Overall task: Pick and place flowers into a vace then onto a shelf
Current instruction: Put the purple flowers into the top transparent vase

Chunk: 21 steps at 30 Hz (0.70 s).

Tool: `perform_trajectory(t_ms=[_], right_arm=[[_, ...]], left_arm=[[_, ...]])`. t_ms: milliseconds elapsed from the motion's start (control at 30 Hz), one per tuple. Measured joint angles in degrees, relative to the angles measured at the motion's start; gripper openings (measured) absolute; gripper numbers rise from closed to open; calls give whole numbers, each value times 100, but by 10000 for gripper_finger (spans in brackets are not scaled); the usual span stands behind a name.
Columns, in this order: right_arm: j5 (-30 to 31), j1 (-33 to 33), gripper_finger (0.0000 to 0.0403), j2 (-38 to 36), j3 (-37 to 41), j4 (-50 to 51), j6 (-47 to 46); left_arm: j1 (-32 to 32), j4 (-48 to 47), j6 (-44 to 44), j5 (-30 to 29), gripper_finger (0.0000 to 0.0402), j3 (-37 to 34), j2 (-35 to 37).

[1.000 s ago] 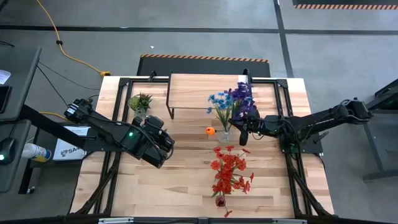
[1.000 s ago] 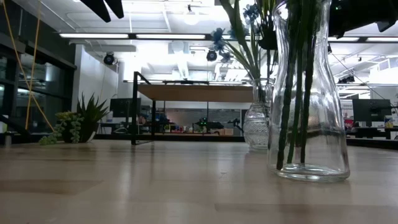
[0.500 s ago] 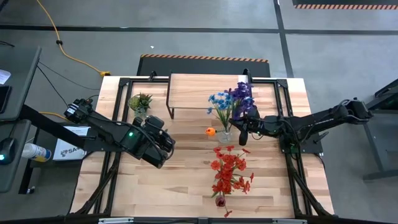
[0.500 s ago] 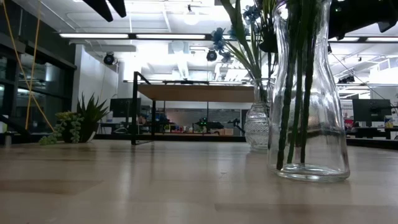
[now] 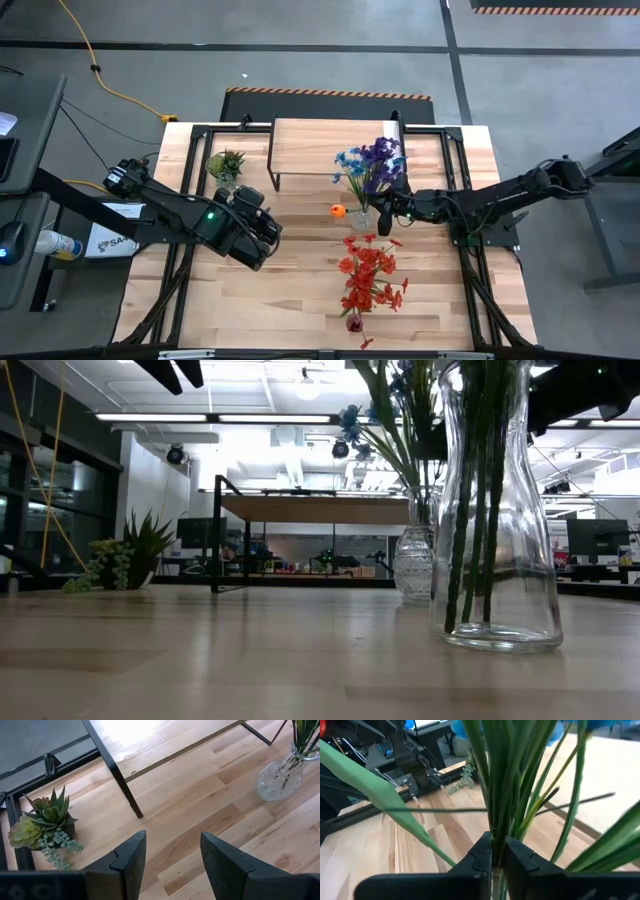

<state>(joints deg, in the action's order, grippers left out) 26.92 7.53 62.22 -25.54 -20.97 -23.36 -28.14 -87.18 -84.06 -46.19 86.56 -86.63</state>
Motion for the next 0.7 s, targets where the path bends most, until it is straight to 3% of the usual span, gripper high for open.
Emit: perform_trajectory(t_ms=[433, 700], right_arm=[[-332, 0, 23, 150, 0, 15, -233], [-543, 0, 58, 148, 0, 20, -369]], left_arm=[[0, -42, 21, 0, 218, 0, -2], [0, -42, 23, 2, 218, 0, -2]])
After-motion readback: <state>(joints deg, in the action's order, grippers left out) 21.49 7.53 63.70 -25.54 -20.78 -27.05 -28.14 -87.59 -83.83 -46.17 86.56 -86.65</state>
